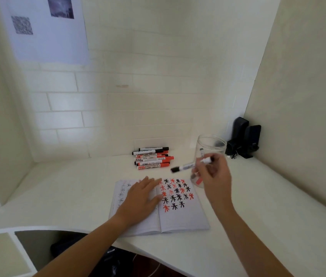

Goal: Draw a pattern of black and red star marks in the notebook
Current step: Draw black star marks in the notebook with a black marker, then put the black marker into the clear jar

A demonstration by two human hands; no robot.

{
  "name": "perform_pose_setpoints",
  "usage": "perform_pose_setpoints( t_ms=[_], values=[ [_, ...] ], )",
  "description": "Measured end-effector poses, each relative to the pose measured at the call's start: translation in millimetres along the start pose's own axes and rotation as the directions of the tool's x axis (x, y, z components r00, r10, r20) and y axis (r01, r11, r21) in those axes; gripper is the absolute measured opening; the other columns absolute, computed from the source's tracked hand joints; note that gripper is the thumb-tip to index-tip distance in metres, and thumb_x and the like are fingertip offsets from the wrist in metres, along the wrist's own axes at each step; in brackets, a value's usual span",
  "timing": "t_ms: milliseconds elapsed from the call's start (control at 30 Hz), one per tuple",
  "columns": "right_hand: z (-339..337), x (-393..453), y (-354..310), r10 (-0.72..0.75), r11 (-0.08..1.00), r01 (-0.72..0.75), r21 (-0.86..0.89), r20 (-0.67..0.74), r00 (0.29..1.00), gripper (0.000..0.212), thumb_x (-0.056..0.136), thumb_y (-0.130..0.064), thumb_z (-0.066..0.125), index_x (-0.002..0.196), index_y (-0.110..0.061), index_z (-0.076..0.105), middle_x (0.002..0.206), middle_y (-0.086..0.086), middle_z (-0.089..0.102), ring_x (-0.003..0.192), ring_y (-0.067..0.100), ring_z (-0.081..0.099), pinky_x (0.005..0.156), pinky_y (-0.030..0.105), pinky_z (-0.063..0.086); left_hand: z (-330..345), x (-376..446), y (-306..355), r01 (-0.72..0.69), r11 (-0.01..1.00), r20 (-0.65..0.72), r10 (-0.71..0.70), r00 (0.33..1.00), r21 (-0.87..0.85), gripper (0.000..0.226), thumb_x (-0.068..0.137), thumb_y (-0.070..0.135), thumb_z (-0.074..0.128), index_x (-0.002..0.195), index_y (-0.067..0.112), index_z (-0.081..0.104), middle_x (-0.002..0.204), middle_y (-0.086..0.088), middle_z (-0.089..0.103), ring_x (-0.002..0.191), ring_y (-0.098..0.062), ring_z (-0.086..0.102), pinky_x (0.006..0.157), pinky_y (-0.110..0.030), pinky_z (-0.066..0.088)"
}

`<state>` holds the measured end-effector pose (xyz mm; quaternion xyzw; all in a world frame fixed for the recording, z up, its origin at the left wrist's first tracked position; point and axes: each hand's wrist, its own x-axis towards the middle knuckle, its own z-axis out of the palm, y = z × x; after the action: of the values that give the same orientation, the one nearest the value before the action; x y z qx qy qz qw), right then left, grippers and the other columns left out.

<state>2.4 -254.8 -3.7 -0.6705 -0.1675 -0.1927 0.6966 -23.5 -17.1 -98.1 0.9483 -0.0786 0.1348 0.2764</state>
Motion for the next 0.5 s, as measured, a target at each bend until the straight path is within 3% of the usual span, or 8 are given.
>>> perform_pose_setpoints(
  t_ms=[133,233,400,467,500],
  values=[
    [-8.5,40.5,-41.7,-0.348,0.929,0.311,-0.199,-0.189,0.918,0.020,0.105,-0.013,0.059,0.124,-0.020,0.054,0.095,-0.002,0.075,0.078,0.017,0.075,0.076,0.027,0.059,0.5,-1.5,3.1,-0.008,0.995,0.063,0.002,0.998,0.098,0.050,0.103,0.056,0.037,0.150,0.041,0.039,0.165,0.011,0.020,0.153,-0.007,0.004,0.123,-0.031,-0.001],
    [-17.5,70.7,-50.2,-0.458,0.833,0.365,-0.415,-0.151,0.876,0.020,0.106,-0.014,0.053,0.125,-0.018,0.057,0.099,0.001,0.069,0.080,0.016,0.070,0.074,0.028,0.056,1.0,-1.6,1.3,-0.014,0.992,0.079,0.004,0.997,0.125,0.050,0.103,0.056,0.035,0.151,0.042,0.037,0.166,0.011,0.017,0.153,-0.006,0.003,0.123,-0.031,-0.002],
    [-21.3,96.9,-21.6,-0.257,0.706,0.235,-0.668,0.068,0.964,0.012,0.107,-0.015,0.051,0.116,-0.017,0.059,0.078,-0.004,0.063,0.065,0.016,0.063,0.063,0.039,0.053,0.4,-1.7,1.5,-0.017,0.991,0.085,0.005,0.996,0.131,0.050,0.103,0.056,0.035,0.151,0.042,0.037,0.166,0.011,0.017,0.153,-0.006,0.002,0.122,-0.030,-0.003],
    [-21.2,99.3,-6.8,-0.183,0.606,0.223,-0.764,0.139,0.973,0.011,0.107,-0.024,0.051,0.108,-0.020,0.061,0.071,-0.004,0.064,0.061,0.018,0.061,0.071,0.039,0.053,-0.3,-1.7,1.7,-0.013,0.991,0.093,0.000,0.996,0.132,0.050,0.103,0.056,0.035,0.152,0.042,0.036,0.166,0.011,0.016,0.153,-0.006,0.002,0.122,-0.030,-0.004],
    [-21.0,100.1,-1.3,-0.136,0.528,0.212,-0.822,0.165,0.977,0.018,0.107,-0.031,0.049,0.102,-0.021,0.064,0.069,-0.006,0.064,0.063,0.019,0.062,0.084,0.041,0.052,-0.7,-2.0,2.0,-0.011,0.991,0.095,-0.001,0.995,0.131,0.051,0.103,0.056,0.035,0.152,0.042,0.036,0.166,0.012,0.016,0.153,-0.006,0.002,0.122,-0.030,-0.004]
  ],
)
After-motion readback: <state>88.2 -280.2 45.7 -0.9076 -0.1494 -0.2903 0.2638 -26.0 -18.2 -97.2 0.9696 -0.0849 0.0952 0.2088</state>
